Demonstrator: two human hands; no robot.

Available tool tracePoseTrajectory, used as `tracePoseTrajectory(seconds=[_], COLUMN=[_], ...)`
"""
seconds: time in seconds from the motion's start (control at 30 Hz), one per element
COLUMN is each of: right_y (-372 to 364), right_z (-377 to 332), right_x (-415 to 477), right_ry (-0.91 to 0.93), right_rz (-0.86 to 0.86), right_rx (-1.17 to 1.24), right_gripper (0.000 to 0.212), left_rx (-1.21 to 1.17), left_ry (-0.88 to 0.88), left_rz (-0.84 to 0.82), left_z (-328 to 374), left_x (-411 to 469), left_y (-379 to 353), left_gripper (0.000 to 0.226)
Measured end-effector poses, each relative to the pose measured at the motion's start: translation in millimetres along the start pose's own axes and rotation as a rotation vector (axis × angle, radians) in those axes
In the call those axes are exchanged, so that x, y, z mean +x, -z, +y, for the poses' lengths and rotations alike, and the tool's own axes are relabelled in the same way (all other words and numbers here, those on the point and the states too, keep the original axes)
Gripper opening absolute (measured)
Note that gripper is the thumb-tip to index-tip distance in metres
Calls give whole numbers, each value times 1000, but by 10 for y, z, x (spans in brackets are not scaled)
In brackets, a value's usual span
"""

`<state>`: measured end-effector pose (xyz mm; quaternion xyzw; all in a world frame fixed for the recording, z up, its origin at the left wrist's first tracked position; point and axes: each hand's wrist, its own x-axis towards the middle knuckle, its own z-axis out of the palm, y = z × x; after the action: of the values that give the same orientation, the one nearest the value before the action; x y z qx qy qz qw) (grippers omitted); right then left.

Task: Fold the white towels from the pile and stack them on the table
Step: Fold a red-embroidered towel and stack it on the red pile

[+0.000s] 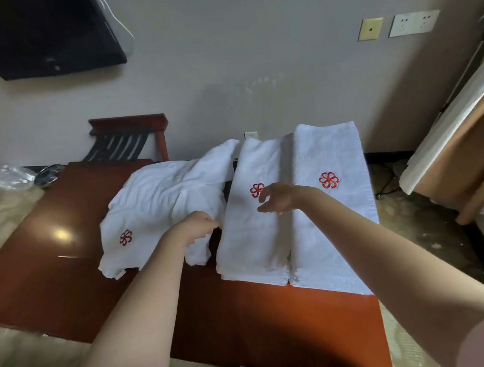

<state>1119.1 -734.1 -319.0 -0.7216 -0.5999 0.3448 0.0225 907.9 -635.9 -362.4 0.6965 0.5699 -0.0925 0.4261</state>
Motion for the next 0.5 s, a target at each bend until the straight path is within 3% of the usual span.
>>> tracePoseTrajectory(seconds=[0.33, 0.5], right_y=[35, 12], right_z=[-668, -901], right_x=[773, 1017], right_ry=[-67, -104], right_rz=[26, 92], right_rx=[-153, -81], right_gripper=[42, 36], left_rx=[-27, 99], left_ry=[-93, -87], left_rz=[359, 341], left_z=[-504, -653], left_x=[959, 1428], left_y=[831, 957], left_gripper=[15, 56])
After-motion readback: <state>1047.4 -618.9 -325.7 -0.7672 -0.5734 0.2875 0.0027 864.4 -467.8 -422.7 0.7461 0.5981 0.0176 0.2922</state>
